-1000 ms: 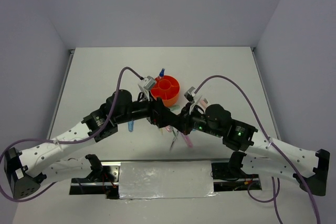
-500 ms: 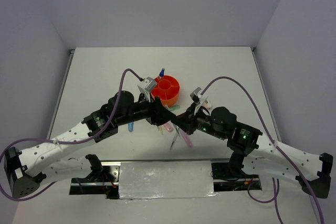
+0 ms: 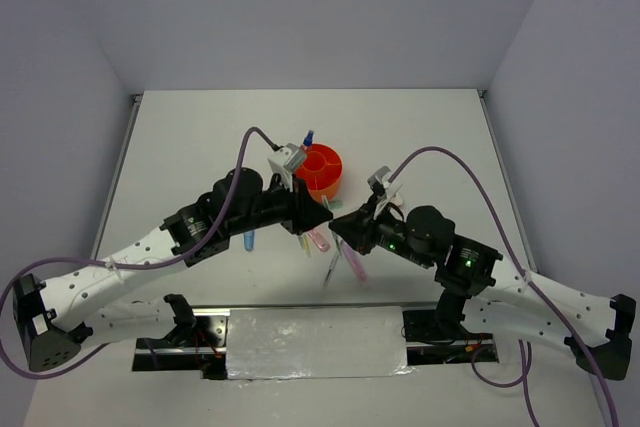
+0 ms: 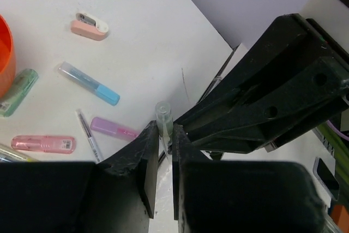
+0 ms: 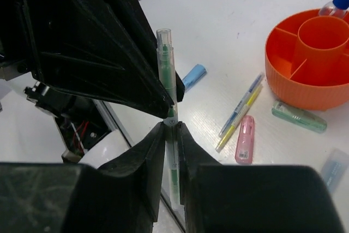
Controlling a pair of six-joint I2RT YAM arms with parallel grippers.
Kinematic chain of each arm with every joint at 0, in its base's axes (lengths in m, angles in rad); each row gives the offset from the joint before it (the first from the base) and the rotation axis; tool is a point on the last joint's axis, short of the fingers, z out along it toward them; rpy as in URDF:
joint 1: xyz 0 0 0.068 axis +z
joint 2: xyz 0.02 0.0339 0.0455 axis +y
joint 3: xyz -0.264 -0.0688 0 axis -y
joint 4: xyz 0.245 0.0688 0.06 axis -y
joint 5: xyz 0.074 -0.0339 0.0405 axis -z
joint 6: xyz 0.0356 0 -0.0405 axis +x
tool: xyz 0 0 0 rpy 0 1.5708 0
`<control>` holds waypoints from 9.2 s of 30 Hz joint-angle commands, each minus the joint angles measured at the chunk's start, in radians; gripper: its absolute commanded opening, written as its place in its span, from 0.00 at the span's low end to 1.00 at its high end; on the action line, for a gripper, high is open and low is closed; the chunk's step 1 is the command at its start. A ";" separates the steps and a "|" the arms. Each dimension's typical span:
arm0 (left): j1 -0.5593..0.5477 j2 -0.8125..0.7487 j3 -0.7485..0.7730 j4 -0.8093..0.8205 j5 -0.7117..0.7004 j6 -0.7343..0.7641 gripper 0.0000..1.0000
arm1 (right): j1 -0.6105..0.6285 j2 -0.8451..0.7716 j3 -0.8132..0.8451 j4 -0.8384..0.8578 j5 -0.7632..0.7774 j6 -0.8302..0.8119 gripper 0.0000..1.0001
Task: Sort the stationery into containers
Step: Place the pen in the storage box, then pick up the pen from the center of the board, then place the pen in the storage box, then pick up the pen from the center of the board.
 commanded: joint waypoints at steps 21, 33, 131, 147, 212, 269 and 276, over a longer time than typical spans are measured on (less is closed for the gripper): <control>0.223 0.323 0.130 0.495 -0.436 0.479 0.00 | 0.007 -0.324 -0.105 -0.223 0.414 0.092 1.00; 0.269 0.458 0.116 0.598 -0.306 0.402 0.00 | 0.007 -0.323 -0.112 -0.250 0.409 0.076 1.00; 0.365 -0.329 -0.117 -0.191 0.018 0.035 0.99 | 0.214 0.848 0.401 -0.817 0.669 1.188 0.00; 0.228 -0.048 -0.011 -0.019 0.257 -0.025 0.99 | 0.236 0.138 -0.053 0.067 0.433 0.122 0.00; 0.265 0.558 0.294 0.254 -0.384 0.285 0.95 | 0.242 -0.245 -0.130 -0.231 0.540 0.230 1.00; 0.289 -0.481 -0.063 -0.471 -0.502 0.239 0.99 | -0.022 1.268 0.572 -0.158 0.216 0.226 0.39; 0.294 -0.476 -0.063 -0.468 -0.490 0.242 0.99 | 0.005 1.285 0.557 -0.169 0.242 0.266 0.37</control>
